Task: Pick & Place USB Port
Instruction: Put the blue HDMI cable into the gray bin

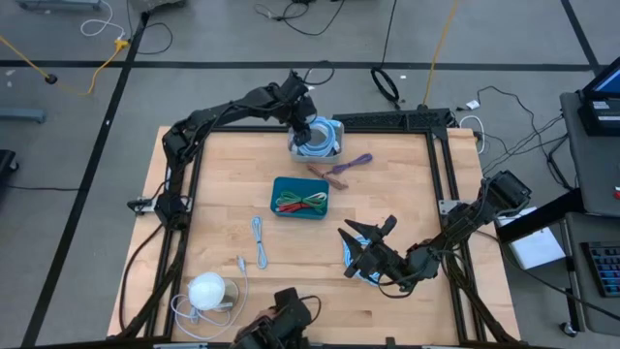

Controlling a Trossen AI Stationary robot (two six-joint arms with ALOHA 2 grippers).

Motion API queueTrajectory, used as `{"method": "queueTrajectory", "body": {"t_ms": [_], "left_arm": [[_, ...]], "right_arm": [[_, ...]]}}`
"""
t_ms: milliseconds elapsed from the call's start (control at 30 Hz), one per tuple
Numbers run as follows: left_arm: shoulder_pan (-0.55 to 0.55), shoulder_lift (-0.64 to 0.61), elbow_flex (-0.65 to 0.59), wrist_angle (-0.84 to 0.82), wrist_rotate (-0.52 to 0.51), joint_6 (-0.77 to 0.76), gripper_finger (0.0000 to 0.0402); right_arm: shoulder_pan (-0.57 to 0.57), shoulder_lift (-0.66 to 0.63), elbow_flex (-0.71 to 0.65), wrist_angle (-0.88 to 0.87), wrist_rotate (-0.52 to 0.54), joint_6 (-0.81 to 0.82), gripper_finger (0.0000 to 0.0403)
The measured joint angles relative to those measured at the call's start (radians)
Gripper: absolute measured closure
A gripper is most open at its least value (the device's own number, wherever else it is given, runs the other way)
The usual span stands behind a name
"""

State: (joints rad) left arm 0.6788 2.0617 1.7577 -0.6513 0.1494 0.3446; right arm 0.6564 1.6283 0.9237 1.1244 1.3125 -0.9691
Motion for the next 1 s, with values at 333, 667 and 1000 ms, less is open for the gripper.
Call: {"method": "queueTrajectory", "body": {"t_ms": [333,667,1000], "left_arm": [[-0.006,0.0,0.0,0.007,-0.043,-0.01,0.025],[0.001,0.0,0.002,-0.026,-0.001,0.024,0.0366],[0.002,0.0,0.002,-0.041,0.04,0.016,0.0372]], "right_arm": [[0.0,0.0,0.0,0.0,0.001,0.0,0.0273],[0.0,0.0,0.0,0.0,0.0,0.0,0.0273],[0.0,0.0,0.0,0.0,0.0,0.011,0.0273]]}}
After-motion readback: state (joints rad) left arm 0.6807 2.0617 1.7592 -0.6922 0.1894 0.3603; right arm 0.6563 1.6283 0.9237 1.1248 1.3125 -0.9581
